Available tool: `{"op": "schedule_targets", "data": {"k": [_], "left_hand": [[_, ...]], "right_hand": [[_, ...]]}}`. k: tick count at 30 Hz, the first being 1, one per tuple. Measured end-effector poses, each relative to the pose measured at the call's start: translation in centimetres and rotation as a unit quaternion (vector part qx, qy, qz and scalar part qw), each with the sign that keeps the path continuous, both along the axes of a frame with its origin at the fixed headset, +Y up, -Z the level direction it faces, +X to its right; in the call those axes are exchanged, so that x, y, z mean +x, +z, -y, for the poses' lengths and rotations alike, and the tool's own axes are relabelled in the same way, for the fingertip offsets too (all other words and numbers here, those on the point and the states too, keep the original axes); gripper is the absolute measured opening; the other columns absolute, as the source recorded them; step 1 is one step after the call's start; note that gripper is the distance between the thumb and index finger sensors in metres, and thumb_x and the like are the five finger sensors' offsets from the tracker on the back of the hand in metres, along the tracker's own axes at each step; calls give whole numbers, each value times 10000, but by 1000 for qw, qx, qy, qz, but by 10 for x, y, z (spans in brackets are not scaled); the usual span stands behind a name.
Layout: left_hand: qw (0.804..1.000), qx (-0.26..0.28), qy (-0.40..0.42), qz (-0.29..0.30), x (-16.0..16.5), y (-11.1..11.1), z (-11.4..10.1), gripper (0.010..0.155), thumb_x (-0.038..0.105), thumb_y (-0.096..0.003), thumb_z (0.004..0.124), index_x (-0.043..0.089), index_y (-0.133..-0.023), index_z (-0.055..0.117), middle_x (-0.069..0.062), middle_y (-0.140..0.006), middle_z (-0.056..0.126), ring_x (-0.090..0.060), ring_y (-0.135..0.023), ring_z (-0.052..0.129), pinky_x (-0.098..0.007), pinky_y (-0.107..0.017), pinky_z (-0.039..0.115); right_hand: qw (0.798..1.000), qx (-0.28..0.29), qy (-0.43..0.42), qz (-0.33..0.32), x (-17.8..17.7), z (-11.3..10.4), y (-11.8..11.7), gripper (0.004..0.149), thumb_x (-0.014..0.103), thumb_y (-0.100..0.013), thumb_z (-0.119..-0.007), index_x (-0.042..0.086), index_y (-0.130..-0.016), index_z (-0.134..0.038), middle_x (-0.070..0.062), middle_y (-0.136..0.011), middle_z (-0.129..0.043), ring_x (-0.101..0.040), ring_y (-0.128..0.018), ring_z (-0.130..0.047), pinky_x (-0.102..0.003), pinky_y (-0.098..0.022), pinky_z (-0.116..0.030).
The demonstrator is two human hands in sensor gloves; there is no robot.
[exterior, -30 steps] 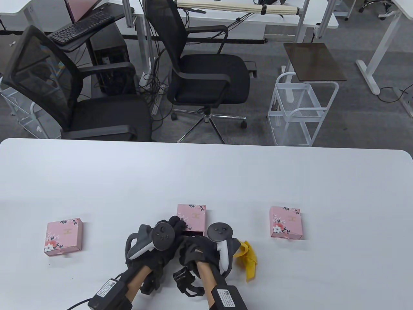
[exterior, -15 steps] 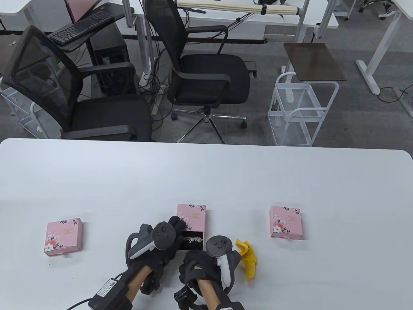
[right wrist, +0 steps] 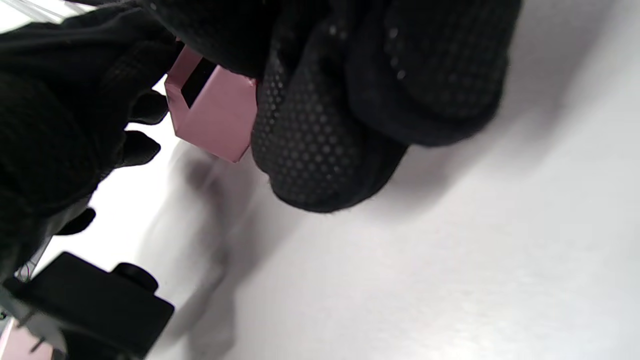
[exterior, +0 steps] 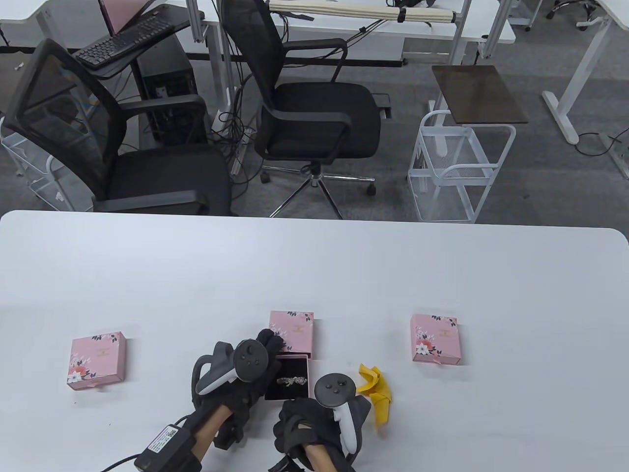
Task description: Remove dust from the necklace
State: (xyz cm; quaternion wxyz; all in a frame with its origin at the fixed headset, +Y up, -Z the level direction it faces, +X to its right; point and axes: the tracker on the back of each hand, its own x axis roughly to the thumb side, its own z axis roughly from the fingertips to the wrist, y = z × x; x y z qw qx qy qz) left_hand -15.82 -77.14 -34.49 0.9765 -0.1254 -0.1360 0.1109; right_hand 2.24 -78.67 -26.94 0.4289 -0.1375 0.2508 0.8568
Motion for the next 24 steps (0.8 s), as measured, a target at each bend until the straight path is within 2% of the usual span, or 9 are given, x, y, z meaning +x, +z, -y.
{"op": "schedule_targets", "data": {"k": [4,7,9,14,16,19,21,24], "left_hand": [[1000,5,17,6,-2,3,-2,591,484,-618,559,335,-1165,391,60,-1260,298,-313,-1111,438,-585,-782,503],[999,23,37,2,-6,6,-12,606,494,-616,562,333,-1168,370,52,-1258,241,-336,-1116,416,-603,-783,481],[997,45,57,-2,-12,12,-25,605,493,-617,565,333,-1168,374,49,-1258,241,-351,-1114,415,-607,-782,477],[992,77,95,-7,-25,32,-48,600,494,-617,573,324,-1169,408,31,-1263,293,-376,-1103,433,-607,-776,492],[988,100,113,-13,-30,42,-50,598,495,-619,576,318,-1170,425,22,-1264,319,-379,-1098,452,-604,-772,508],[986,111,121,-13,-36,47,-45,592,494,-616,587,316,-1165,454,16,-1263,354,-391,-1088,478,-606,-764,522],[989,99,109,-15,-40,48,-41,593,498,-618,582,317,-1166,447,16,-1263,350,-394,-1086,482,-604,-763,526],[990,86,112,-23,-46,45,-34,592,497,-617,588,313,-1164,455,12,-1261,353,-407,-1079,487,-604,-760,529]], "right_hand": [[1000,-2,-8,-19,4,-7,0,470,344,-686,-694,-56,-927,-750,-189,-697,-962,-311,-400,-1057,-364,-308,-919],[999,16,12,-31,13,-23,-1,484,357,-686,-695,-54,-936,-743,-197,-705,-954,-325,-405,-1047,-378,-316,-910],[997,46,48,-48,20,-43,-7,475,368,-687,-691,-33,-937,-748,-184,-696,-954,-317,-395,-1037,-378,-312,-901],[978,140,143,-63,17,-66,-24,440,356,-680,-712,5,-941,-756,-164,-693,-950,-312,-395,-1017,-386,-318,-880],[958,193,201,-71,10,-66,-30,427,339,-669,-733,26,-958,-746,-171,-729,-932,-330,-442,-1004,-405,-355,-870],[918,239,290,-127,-2,-59,-36,431,320,-661,-749,88,-1021,-699,-231,-914,-799,-434,-679,-890,-516,-537,-778],[901,261,311,-154,-5,-51,-37,434,305,-656,-759,126,-1043,-679,-273,-1004,-696,-488,-784,-792,-576,-613,-696],[903,243,300,-188,-8,-41,-38,447,301,-658,-760,152,-1067,-659,-313,-1079,-579,-547,-859,-682,-627,-655,-618]]}}
